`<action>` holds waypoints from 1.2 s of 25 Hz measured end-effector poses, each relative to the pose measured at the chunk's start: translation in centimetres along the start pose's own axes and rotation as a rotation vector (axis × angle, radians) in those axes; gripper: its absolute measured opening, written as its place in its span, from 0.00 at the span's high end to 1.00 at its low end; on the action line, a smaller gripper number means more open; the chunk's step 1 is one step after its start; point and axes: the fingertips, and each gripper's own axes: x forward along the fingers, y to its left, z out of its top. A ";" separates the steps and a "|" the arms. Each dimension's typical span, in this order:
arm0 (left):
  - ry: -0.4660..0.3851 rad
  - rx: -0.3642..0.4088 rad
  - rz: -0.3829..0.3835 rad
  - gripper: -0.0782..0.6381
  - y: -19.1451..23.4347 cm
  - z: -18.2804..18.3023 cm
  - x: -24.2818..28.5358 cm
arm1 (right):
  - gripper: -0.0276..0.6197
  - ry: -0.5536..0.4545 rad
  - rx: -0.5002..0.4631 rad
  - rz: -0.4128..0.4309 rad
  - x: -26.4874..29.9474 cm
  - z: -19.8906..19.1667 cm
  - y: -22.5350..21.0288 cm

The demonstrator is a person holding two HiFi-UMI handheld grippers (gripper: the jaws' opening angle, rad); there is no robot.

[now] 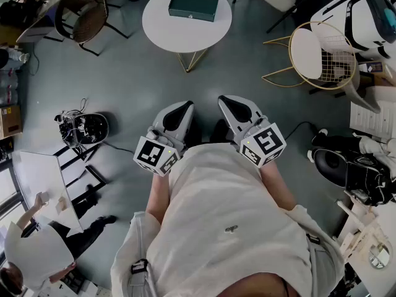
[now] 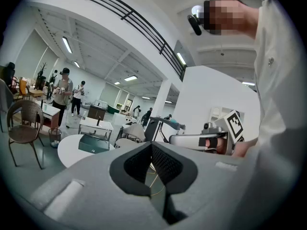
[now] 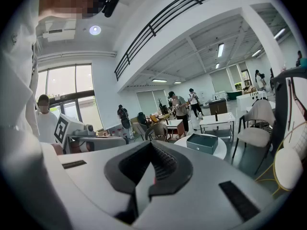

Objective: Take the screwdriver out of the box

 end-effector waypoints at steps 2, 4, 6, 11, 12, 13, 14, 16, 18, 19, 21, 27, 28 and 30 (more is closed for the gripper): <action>0.009 0.011 0.013 0.88 1.0 0.0 -0.5 | 0.95 0.003 0.009 -0.002 0.7 -0.1 0.4; 0.011 0.012 0.021 0.88 2.1 0.2 -0.9 | 0.95 0.007 0.015 -0.006 1.4 -0.1 0.7; 0.010 0.012 0.018 0.88 3.0 0.6 -1.1 | 0.95 0.008 0.016 -0.014 2.3 0.1 1.0; 0.011 0.020 -0.019 0.88 5.0 1.5 -1.1 | 0.95 0.013 0.010 -0.044 4.6 0.7 1.3; 0.015 0.022 -0.025 0.88 5.5 1.6 -1.2 | 0.95 0.014 0.014 -0.052 5.1 0.8 1.3; 0.019 0.027 -0.031 0.88 6.0 1.7 -1.2 | 0.95 0.011 0.024 -0.060 5.6 0.9 1.4; 0.022 0.031 -0.036 0.88 6.6 1.8 -1.3 | 0.95 0.002 0.042 -0.069 6.1 1.1 1.3; 0.033 0.042 -0.049 0.88 7.8 1.9 -1.3 | 0.95 -0.033 0.088 -0.085 7.1 1.5 1.2; 0.050 0.053 -0.063 0.88 8.8 1.9 -1.5 | 0.95 -0.052 0.105 -0.107 8.0 1.7 1.1; 0.060 0.057 -0.072 0.88 9.2 1.8 -1.6 | 0.95 -0.051 0.101 -0.122 8.4 1.7 1.0; 0.076 0.064 -0.097 0.88 10.0 1.8 -1.8 | 0.95 -0.044 0.095 -0.145 9.2 1.7 1.0; 0.100 0.069 -0.121 0.88 12.4 1.0 -1.5 | 0.95 -0.013 0.100 -0.188 11.0 0.9 0.4; 0.104 0.060 -0.120 0.88 12.7 0.9 -1.3 | 0.95 -0.005 0.101 -0.190 11.2 0.8 0.2; 0.117 0.037 -0.121 0.88 13.4 0.8 -0.7 | 0.95 0.008 0.103 -0.192 11.6 0.7 -0.5</action>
